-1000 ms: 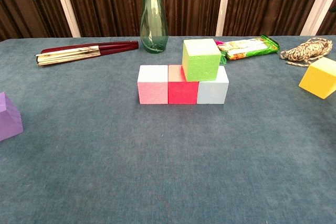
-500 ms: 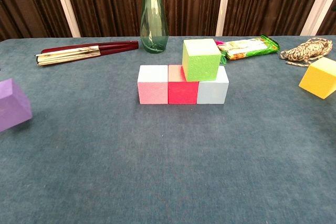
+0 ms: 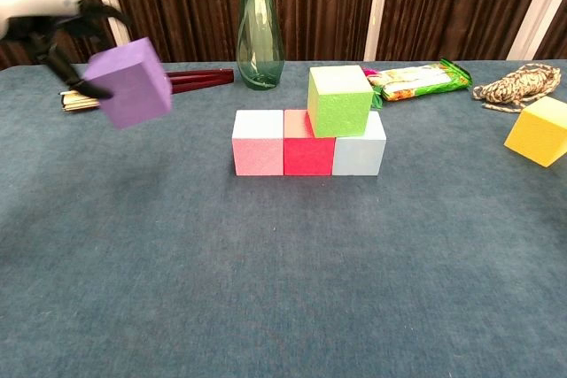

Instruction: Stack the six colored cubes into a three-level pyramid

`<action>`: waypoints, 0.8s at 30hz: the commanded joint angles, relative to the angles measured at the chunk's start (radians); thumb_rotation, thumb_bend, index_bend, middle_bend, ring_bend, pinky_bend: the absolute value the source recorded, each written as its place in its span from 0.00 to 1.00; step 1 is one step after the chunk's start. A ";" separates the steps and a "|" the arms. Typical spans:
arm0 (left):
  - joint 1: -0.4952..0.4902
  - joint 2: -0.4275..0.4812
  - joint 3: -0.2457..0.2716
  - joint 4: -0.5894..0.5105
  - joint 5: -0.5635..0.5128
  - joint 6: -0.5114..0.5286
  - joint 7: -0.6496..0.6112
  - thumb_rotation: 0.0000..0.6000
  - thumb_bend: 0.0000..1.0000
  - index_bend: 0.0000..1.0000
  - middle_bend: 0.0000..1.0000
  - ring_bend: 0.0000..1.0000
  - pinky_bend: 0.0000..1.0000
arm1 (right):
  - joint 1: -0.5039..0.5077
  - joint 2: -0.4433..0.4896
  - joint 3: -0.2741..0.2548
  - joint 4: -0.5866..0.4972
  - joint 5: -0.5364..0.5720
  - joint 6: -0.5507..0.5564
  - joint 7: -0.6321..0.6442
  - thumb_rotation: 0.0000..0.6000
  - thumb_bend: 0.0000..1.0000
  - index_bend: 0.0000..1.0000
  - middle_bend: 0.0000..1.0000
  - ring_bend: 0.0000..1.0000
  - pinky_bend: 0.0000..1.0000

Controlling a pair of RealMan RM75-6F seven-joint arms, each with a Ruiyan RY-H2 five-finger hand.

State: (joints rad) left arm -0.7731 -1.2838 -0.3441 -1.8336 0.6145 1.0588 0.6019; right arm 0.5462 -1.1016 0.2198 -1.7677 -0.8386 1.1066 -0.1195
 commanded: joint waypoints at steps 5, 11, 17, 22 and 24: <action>-0.157 -0.060 -0.043 0.091 -0.145 -0.070 0.074 1.00 0.36 0.02 0.37 0.04 0.02 | -0.007 0.003 0.012 0.005 0.006 -0.018 0.017 1.00 0.27 0.00 0.00 0.00 0.01; -0.255 -0.111 -0.040 0.154 -0.229 -0.079 0.118 1.00 0.36 0.02 0.37 0.04 0.02 | -0.011 0.003 0.020 0.013 0.007 -0.031 0.031 1.00 0.27 0.00 0.00 0.00 0.01; -0.320 -0.149 -0.028 0.195 -0.266 -0.091 0.138 1.00 0.36 0.01 0.37 0.04 0.02 | -0.014 0.001 0.025 0.019 0.009 -0.040 0.038 1.00 0.27 0.00 0.00 0.00 0.01; -0.359 -0.173 -0.017 0.235 -0.289 -0.109 0.141 1.00 0.36 0.01 0.37 0.04 0.02 | -0.017 0.002 0.031 0.021 0.011 -0.047 0.046 1.00 0.27 0.00 0.00 0.00 0.01; -0.370 -0.179 -0.011 0.244 -0.293 -0.115 0.144 1.00 0.36 0.01 0.37 0.04 0.02 | -0.018 0.002 0.032 0.023 0.011 -0.048 0.047 1.00 0.27 0.00 0.00 0.00 0.01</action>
State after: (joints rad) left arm -1.1411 -1.4599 -0.3575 -1.5914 0.3236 0.9459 0.7443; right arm 0.5286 -1.0997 0.2519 -1.7443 -0.8279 1.0584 -0.0724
